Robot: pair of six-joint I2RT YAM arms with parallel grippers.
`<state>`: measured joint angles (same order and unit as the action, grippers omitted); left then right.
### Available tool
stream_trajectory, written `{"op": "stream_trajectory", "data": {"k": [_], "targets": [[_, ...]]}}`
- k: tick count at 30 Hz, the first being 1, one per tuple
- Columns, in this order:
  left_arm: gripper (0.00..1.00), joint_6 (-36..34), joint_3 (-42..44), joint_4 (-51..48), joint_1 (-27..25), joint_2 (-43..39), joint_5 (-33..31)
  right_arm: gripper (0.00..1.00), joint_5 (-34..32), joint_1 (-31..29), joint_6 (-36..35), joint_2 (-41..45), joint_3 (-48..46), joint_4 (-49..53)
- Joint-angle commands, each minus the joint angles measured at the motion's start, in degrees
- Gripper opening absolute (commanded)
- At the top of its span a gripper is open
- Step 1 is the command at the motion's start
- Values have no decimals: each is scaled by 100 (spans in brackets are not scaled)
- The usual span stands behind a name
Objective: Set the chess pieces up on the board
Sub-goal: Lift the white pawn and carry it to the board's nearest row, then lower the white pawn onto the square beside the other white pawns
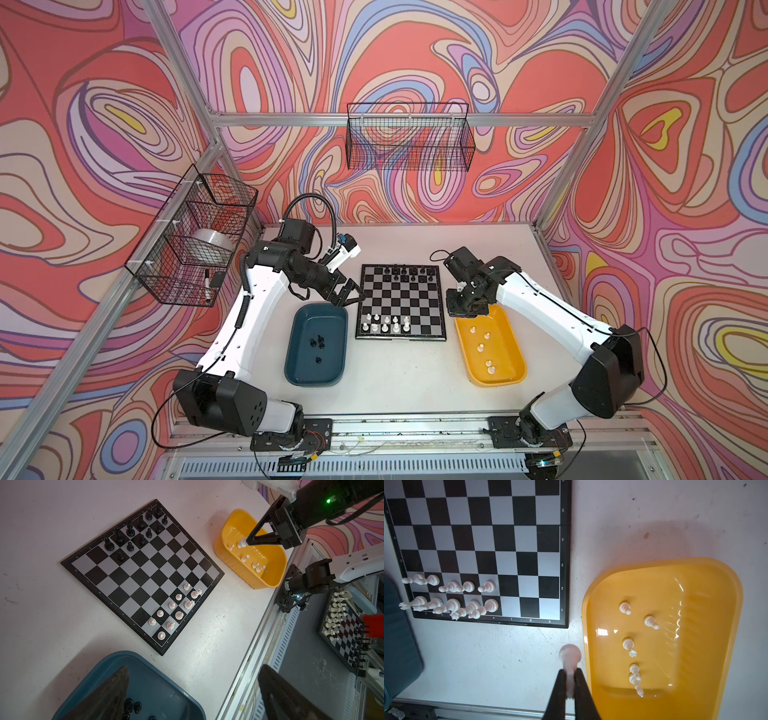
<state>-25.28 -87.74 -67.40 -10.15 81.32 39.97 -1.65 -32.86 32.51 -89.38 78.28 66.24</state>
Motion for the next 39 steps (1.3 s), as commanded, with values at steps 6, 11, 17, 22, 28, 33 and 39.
{"op": "stream_trajectory", "data": {"k": [6,11,17,22,28,33,39], "targets": [[97,-6,40,50,-22,-216,-42,7,175,-430,176,-514,196,-226],[97,-9,32,52,-22,-221,-31,7,243,-580,142,-895,300,-371],[98,-78,83,-5,-22,-265,-30,7,373,-603,53,-1178,251,-631],[98,-83,91,16,-22,-257,-24,7,472,-617,36,-1452,258,-767],[98,-83,126,7,-22,-283,-38,7,491,-640,-42,-1699,311,-789],[98,-88,153,11,-22,-301,-68,7,517,-643,-87,-1856,343,-867],[98,-92,152,-4,-17,-301,-85,7,500,-656,-123,-1986,381,-888]]}}
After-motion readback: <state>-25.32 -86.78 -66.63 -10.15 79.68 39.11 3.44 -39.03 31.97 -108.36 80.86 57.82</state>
